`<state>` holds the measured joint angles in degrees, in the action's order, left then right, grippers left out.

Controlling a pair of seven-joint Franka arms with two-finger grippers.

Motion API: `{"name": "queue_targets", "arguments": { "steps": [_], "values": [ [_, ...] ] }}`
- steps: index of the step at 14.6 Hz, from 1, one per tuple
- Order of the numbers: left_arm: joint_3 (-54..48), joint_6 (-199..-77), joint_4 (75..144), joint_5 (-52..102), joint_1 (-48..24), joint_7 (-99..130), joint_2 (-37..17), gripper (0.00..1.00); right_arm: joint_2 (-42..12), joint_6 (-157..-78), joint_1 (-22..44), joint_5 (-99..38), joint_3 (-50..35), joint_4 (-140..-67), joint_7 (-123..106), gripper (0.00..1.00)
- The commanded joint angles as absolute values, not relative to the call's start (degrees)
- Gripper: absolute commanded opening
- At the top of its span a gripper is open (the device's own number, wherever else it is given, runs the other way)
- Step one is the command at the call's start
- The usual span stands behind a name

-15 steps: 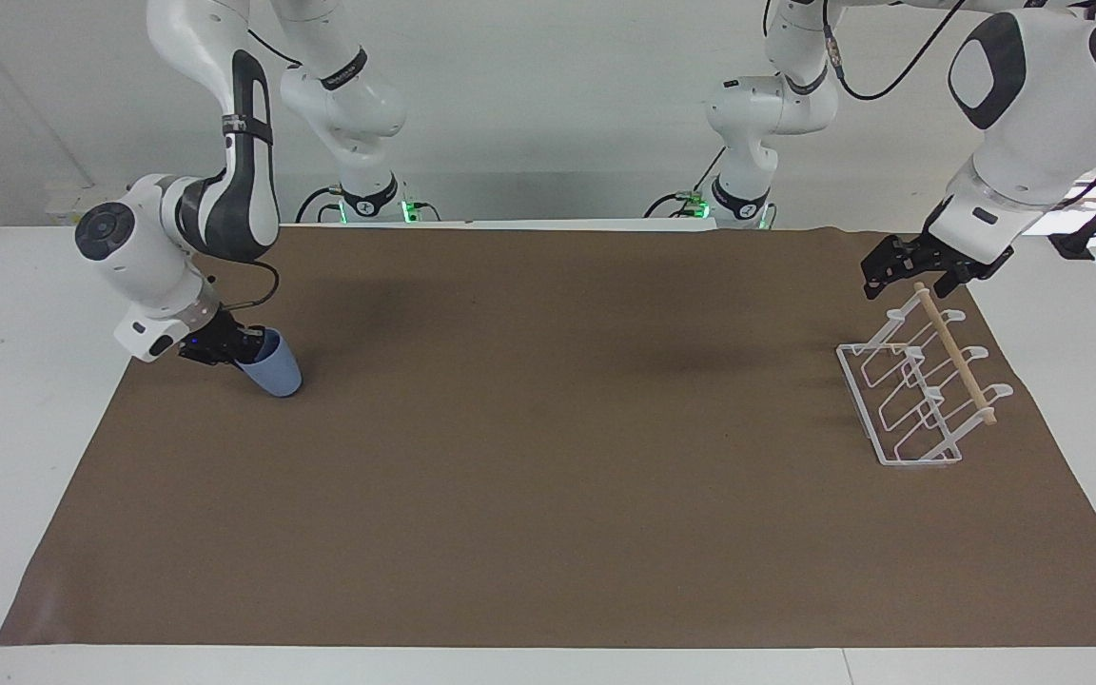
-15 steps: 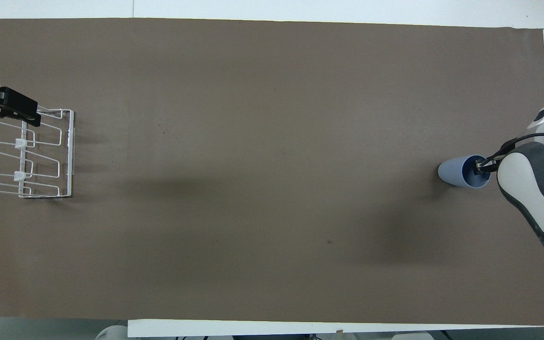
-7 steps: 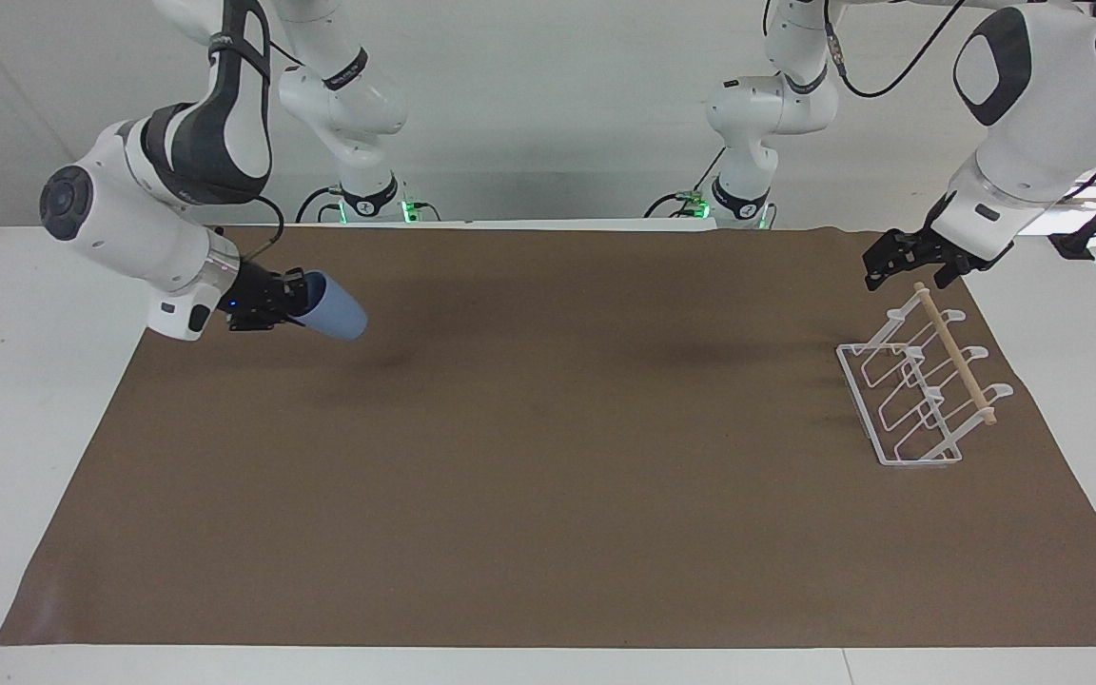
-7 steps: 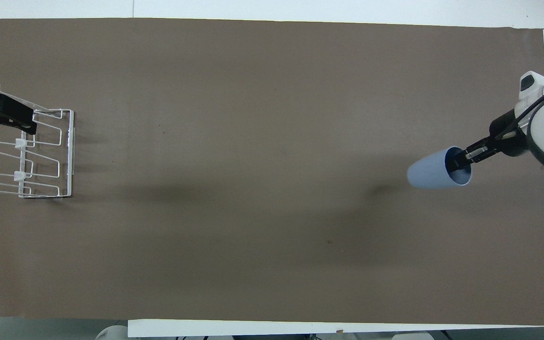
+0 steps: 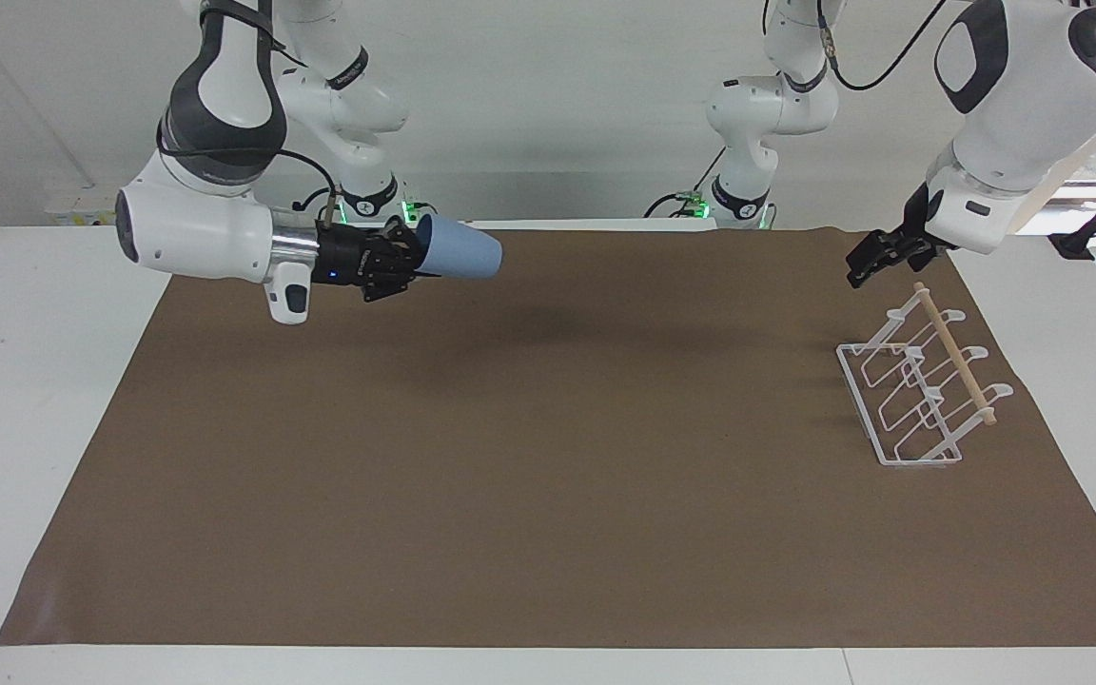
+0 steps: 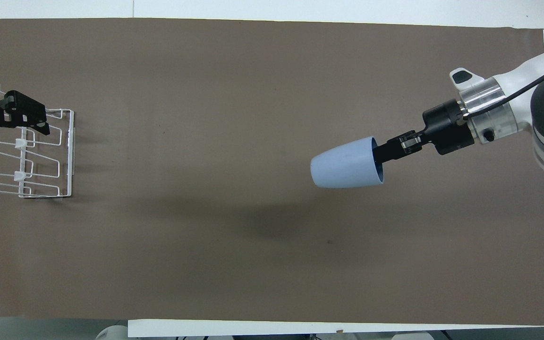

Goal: Hang cup on cup holder
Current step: 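Lift the blue cup with the right gripper toward the table center, then reach the left gripper to the cup while the right gripper holds it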

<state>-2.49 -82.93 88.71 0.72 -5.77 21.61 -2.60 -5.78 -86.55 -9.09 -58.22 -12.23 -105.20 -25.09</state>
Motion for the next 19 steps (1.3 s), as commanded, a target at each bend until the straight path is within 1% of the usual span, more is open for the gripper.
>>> {"name": "queue_targets", "arguments": {
  "steps": [1, 4, 7, 8, 10, 12, 15, 17, 19],
  "values": [
    [-2.11, -81.66, 89.91, 1.84, -6.15, 27.06, -1.14, 1.0, -3.78, -92.78, -4.68, -66.51, -12.3, -109.24, -21.02, 0.0],
    [-2.02, -79.98, 87.11, 8.85, -6.15, 39.85, -1.49, 1.0, -2.81, -103.15, 1.73, -73.63, -12.22, -112.23, -17.59, 0.0],
    [-2.29, -76.48, 85.43, 10.63, -7.29, 49.72, -1.06, 1.0, -3.08, -111.42, 7.63, -76.37, -12.3, -112.24, -14.33, 0.0],
    [-2.2, -74.38, 83.52, 10.63, -7.82, 53.23, -0.88, 1.0, -3.08, -113.62, 9.3, -77.68, -12.22, -112.24, -14.24, 0.0],
    [-1.85, -69.45, 79.99, 12.82, -7.74, 62.44, 0.17, 1.0, -3.16, -116.27, 11.68, -79.53, -12.3, -112.24, -13.8, 0.0],
    [-1.58, -68.82, 79.98, 16.95, -7.03, 71.15, 4.02, 1.0, -3.25, -116.72, 12.83, -82.69, -12.3, -111.97, -12.75, 0.0],
    [-2.11, -68.82, 80.07, 17.31, -7.12, 79.94, 6.23, 1.0, -3.16, -117.42, 14.06, -83.76, -12.22, -112.06, -12.48, 0.0],
    [-2.02, -69.43, 79.98, 20.11, -7.3, 87.42, 6.33, 1.0, -3.16, -121.36, 15.98, -83.76, -12.22, -112.41, -11.95, 0.0],
    [-2.54, -70.04, 79.89, 21.8, -7.99, 92.71, 6.5, 1.0, -3.25, -127.5, 18.62, -83.76, -12.22, -113.46, -11.87, 0.0]
  ]
}}
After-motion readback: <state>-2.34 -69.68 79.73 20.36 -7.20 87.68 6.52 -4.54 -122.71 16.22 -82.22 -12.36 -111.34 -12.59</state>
